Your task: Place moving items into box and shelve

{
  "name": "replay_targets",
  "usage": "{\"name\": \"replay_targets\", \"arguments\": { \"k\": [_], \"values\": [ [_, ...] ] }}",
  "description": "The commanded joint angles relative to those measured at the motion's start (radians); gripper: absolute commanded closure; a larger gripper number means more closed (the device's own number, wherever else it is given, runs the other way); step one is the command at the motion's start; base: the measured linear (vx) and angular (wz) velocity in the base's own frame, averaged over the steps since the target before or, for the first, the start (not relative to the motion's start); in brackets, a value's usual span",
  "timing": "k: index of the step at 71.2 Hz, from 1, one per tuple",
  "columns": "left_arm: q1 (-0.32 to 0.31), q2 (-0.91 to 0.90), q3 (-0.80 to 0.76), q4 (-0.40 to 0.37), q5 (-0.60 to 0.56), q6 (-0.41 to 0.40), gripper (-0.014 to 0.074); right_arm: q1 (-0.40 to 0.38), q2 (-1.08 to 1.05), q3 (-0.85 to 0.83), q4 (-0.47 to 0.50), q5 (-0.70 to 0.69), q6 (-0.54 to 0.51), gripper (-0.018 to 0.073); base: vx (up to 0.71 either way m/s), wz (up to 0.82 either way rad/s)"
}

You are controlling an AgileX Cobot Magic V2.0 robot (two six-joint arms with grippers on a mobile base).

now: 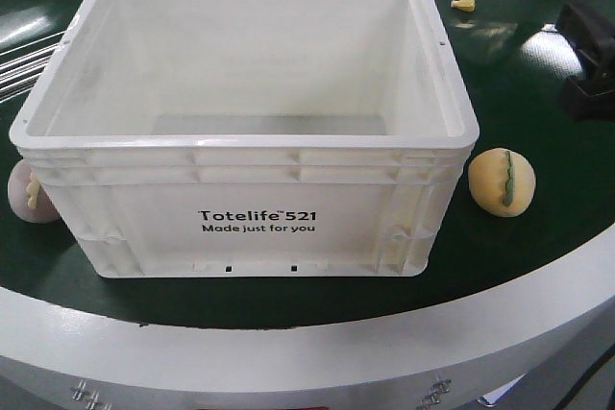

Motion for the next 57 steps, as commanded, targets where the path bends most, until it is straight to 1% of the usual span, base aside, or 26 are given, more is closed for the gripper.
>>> {"name": "replay_targets", "arguments": {
  "k": [1, 7, 15, 19, 24, 28, 33, 38, 44, 49, 57],
  "values": [
    [-0.005, 0.001, -0.036, -0.003, -0.082, -0.012, 0.0126, -0.003, -0.003, -0.039, -0.002, -0.090, -0.004, -0.0079, 0.00, 0.00],
    [-0.005, 0.001, -0.036, -0.003, -0.085, -0.013, 0.0076, -0.003, -0.003, -0.039, -0.002, -0.090, -0.004, -0.0164, 0.00, 0.00],
    [-0.003, 0.001, -0.036, -0.003, -0.089, -0.013, 0.0074, -0.007, -0.003, -0.039, -0.002, -0.093, -0.004, -0.0158, 0.00, 0.00],
    [0.006, 0.001, -0.036, -0.003, -0.092, -0.012, 0.0079, -0.026, -0.003, -0.039, 0.000, -0.093, -0.004, -0.0148, 0.00, 0.00],
    [0.034, 0.000, -0.036, -0.003, -0.094, -0.009, 0.0079, -0.080, -0.003, -0.039, 0.004, -0.087, -0.004, -0.0128, 0.00, 0.00],
    [0.064, 0.000, -0.036, -0.003, -0.088, -0.009, 0.0079, -0.146, -0.010, -0.039, 0.004, -0.067, -0.004, -0.0112, 0.00, 0.00],
    [0.110, -0.002, -0.036, -0.003, -0.075, -0.009, 0.0079, -0.217, -0.020, -0.039, 0.004, -0.025, -0.004, -0.0095, 0.00, 0.00],
    [0.151, -0.002, -0.036, -0.003, -0.065, -0.019, 0.0079, -0.268, -0.025, -0.039, 0.004, 0.030, -0.004, -0.0077, 0.00, 0.00],
    [0.195, 0.000, -0.036, -0.003, -0.059, -0.021, 0.0079, -0.266, -0.025, -0.039, 0.007, 0.086, -0.001, -0.0057, 0.00, 0.00],
    [0.228, 0.001, -0.036, -0.004, -0.062, -0.026, 0.0079, -0.249, -0.019, -0.040, 0.007, 0.101, -0.001, -0.0046, 0.00, 0.00],
    [0.256, 0.015, -0.053, -0.003, -0.065, -0.037, 0.0079, -0.243, 0.026, -0.092, 0.027, 0.163, -0.001, -0.0038, 0.00, 0.00]
  ]
}}
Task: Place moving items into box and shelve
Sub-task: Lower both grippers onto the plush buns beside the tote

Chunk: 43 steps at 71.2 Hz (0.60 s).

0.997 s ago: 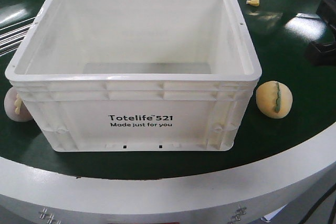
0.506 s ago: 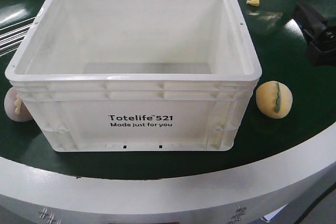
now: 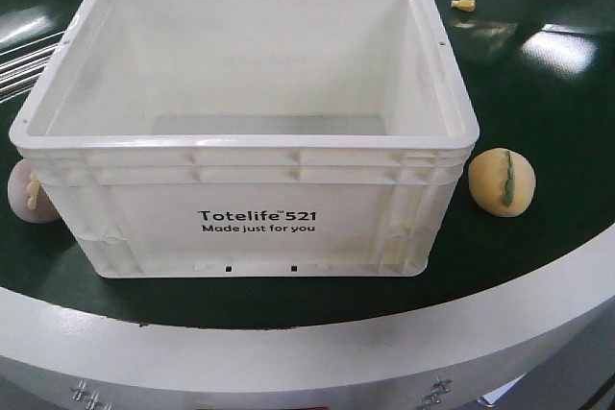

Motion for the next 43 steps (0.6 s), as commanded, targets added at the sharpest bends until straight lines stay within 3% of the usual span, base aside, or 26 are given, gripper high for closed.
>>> {"name": "replay_targets", "arguments": {
  "k": [1, 23, 43],
  "values": [
    [0.013, 0.017, -0.054, -0.003, -0.080, -0.018, 0.0079, 0.001, 0.030, -0.080, 0.019, -0.034, -0.003, -0.0037, 0.00, 0.00],
    [0.013, 0.107, -0.173, -0.003, -0.072, -0.018, 0.0079, 0.001, 0.307, -0.326, 0.101, 0.154, -0.005, -0.0034, 0.00, 0.00],
    [0.013, 0.117, -0.178, -0.003, -0.068, -0.017, 0.0079, 0.001, 0.551, -0.344, 0.188, 0.249, -0.009, -0.0034, 0.00, 0.00]
  ]
}}
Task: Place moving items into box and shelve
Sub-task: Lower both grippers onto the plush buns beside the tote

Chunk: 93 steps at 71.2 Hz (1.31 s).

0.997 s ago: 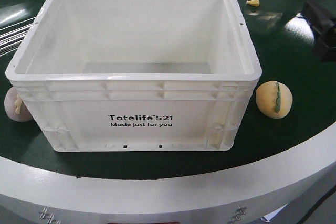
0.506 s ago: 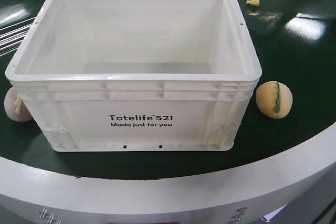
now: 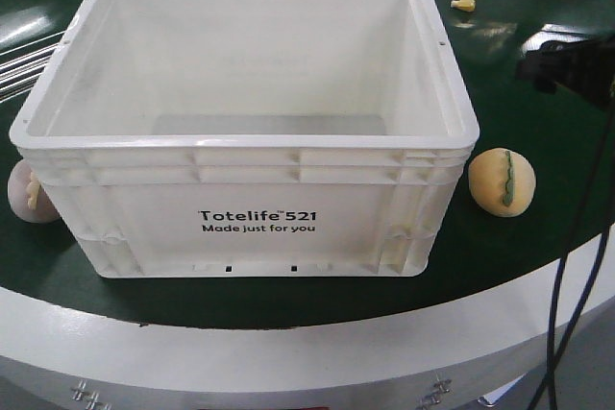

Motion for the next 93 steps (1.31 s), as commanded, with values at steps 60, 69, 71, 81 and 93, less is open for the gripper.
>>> {"name": "replay_targets", "arguments": {
  "k": [60, 69, 71, 81, 93],
  "values": [
    [0.000, -0.002, -0.039, -0.003, -0.068, -0.011, 0.0079, 0.000, 0.305, -0.035, 0.023, -0.005, -0.013, 0.0089, 0.00, 0.00],
    [0.000, 0.008, -0.039, -0.003, -0.054, -0.011, 0.0079, 0.000, 0.323, -0.035, 0.023, 0.014, -0.011, 0.0361, 0.00, 0.00],
    [0.000, 0.012, -0.039, -0.003, -0.056, -0.011, 0.0079, 0.000, 0.324, -0.035, 0.023, 0.016, -0.011, 0.0415, 0.00, 0.00],
    [0.001, 0.052, -0.071, -0.003, -0.057, -0.011, 0.0079, 0.000, 0.328, -0.035, 0.023, 0.014, -0.011, 0.0579, 0.00, 0.00],
    [0.001, 0.162, -0.177, -0.003, -0.028, -0.011, 0.0079, 0.000, 0.328, -0.035, 0.022, 0.013, -0.014, 0.0575, 0.00, 0.00]
  ]
}}
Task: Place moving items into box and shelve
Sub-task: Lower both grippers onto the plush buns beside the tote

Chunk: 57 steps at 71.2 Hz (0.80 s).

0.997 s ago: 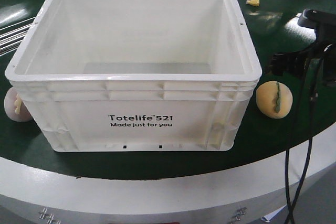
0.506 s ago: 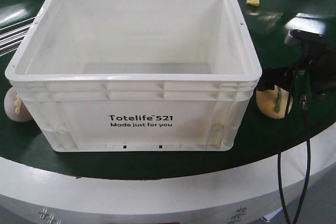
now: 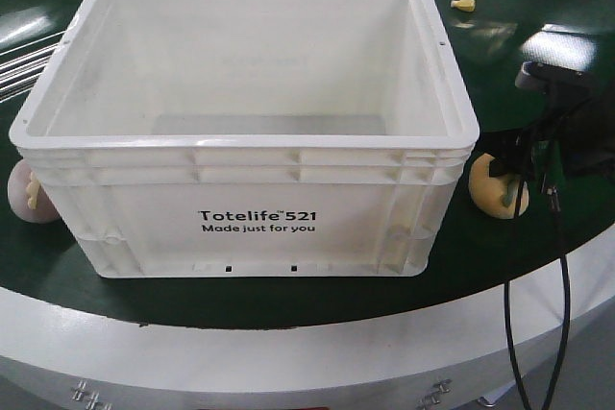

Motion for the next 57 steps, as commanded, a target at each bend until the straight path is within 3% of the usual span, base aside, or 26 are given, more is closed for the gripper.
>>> {"name": "replay_targets", "arguments": {
  "k": [1, 17, 57],
  "values": [
    [0.001, 0.046, -0.084, -0.003, -0.065, -0.011, 0.0079, 0.000, -0.034, -0.024, 0.004, -0.016, -0.011, 0.0575, 0.00, 0.00],
    [0.001, 0.207, -0.180, -0.003, 0.034, -0.011, 0.0079, 0.000, -0.034, -0.024, 0.004, -0.011, -0.011, 0.0575, 0.00, 0.00],
    [0.001, 0.465, -0.181, -0.031, 0.287, -0.021, 0.0079, 0.000, -0.034, -0.024, 0.004, 0.000, -0.053, 0.0574, 0.00, 0.00]
  ]
}}
